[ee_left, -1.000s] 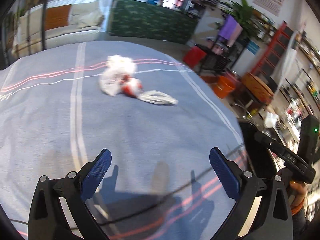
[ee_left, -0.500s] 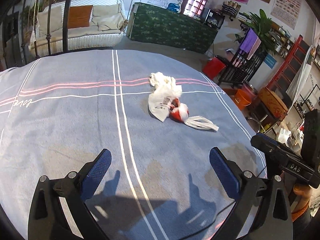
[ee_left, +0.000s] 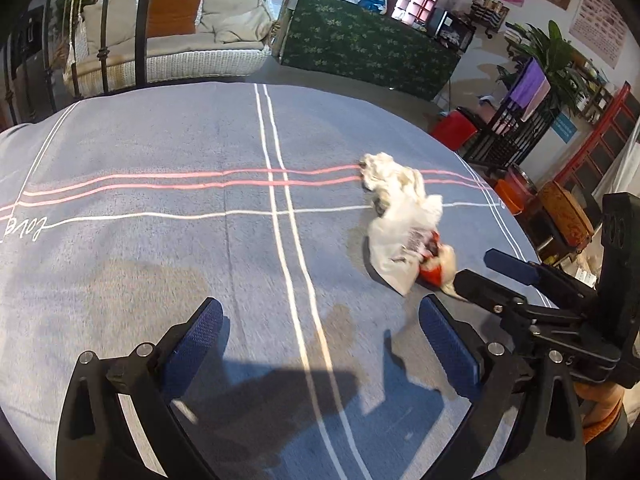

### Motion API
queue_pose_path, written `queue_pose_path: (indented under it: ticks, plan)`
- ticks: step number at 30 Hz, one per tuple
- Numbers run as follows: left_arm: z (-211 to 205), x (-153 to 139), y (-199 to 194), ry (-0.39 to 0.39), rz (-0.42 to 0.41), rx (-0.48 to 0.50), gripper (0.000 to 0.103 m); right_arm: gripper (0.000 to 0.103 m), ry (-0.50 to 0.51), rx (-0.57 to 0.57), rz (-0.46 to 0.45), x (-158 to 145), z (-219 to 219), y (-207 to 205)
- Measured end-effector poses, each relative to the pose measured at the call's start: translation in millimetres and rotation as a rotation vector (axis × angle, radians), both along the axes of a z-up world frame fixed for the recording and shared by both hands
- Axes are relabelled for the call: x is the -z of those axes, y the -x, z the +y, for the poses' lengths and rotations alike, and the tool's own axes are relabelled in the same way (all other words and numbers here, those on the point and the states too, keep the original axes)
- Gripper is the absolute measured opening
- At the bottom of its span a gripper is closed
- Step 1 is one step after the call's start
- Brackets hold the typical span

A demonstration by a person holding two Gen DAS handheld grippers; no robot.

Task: Collect trash
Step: 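Grasp the white tissues with the left tool while the right tool grasps the white plastic bag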

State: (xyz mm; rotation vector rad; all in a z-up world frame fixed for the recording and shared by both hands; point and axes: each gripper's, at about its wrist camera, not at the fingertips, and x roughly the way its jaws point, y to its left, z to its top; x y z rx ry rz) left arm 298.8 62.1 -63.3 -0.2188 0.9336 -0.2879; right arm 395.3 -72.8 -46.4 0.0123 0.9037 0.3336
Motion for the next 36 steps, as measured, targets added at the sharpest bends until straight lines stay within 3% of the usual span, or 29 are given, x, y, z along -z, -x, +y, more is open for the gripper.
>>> queue_pose_path:
  ticks: [4,6,9,15,19,25,31,36]
  plan:
    - [6,0,-11,0.002,-0.004,-0.013,0.097,0.064,0.061,-0.017,0.052,18,15,-24]
    - [8,0,-17,0.012,-0.008,-0.019,0.097,0.036,0.055,-0.032,0.090,24,17,-28]
    - [9,1,-24,0.016,-0.015,-0.028,0.097,0.028,0.059,-0.035,0.078,18,16,-22]
    - [-4,7,-35,0.056,0.010,-0.008,0.097,0.025,-0.003,0.075,0.011,-13,-20,6]
    - [-19,6,-40,0.029,-0.008,0.033,0.097,0.025,-0.050,0.189,-0.006,-26,-57,18]
    - [-45,5,-56,0.034,-0.025,0.068,0.097,0.026,-0.092,0.301,0.006,-16,-89,23]
    - [-80,7,-73,0.033,-0.017,0.089,0.097,0.026,-0.139,0.333,0.047,2,-110,24]
    - [-113,20,-81,-0.172,0.003,0.085,0.096,0.026,-0.175,0.355,0.072,9,-118,22]
